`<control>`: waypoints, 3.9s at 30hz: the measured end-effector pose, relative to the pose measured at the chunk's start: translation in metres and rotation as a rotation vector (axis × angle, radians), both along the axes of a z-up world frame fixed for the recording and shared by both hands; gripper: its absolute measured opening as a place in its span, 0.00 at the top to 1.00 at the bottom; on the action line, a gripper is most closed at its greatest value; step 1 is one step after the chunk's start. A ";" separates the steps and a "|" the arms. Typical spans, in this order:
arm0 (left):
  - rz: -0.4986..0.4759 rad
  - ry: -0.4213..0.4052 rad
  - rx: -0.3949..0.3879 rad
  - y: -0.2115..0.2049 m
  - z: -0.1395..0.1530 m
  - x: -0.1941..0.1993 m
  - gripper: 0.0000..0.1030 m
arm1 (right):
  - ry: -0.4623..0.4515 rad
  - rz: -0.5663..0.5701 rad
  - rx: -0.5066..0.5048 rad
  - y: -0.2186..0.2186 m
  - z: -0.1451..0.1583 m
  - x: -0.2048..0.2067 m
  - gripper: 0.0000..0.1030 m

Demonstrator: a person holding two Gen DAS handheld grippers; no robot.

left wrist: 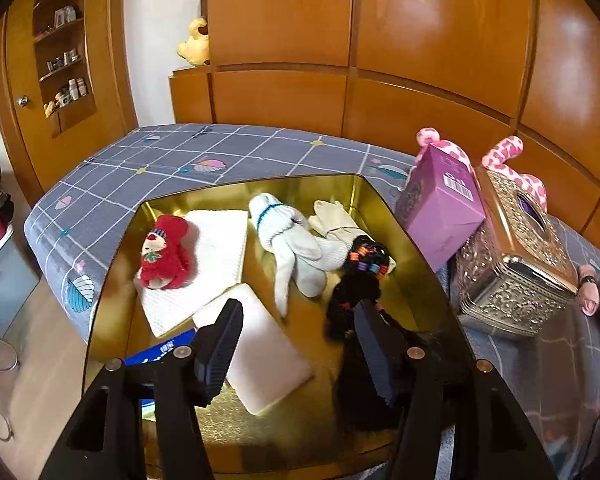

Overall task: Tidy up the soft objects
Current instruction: 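Release the red sock in the tray and lift the blue plush with the right gripper, then carry the blue plush to the gold tray and release it with the right gripper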

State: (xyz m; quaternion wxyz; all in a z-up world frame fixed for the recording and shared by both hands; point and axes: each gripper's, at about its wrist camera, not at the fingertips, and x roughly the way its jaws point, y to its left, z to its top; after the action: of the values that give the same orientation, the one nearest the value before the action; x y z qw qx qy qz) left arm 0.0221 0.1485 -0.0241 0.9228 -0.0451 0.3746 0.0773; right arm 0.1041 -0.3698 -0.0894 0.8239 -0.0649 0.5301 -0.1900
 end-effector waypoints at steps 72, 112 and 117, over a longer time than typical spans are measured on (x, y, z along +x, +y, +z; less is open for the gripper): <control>0.216 -0.022 0.016 0.085 0.010 -0.021 0.38 | 0.000 0.796 0.740 0.442 0.039 0.007 0.58; 0.149 -0.137 0.112 0.050 0.044 -0.035 0.30 | -0.187 0.815 0.525 0.418 0.060 -0.042 0.60; 0.125 -0.145 0.123 0.043 0.045 -0.036 0.30 | -0.234 0.799 0.509 0.407 0.071 -0.047 0.60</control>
State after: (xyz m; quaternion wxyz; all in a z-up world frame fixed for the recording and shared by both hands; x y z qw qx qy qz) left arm -0.0135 0.1916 0.0211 0.9420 -0.0169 0.2978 0.1540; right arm 0.0574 0.0369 -0.0184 0.8761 -0.0381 0.3971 0.2708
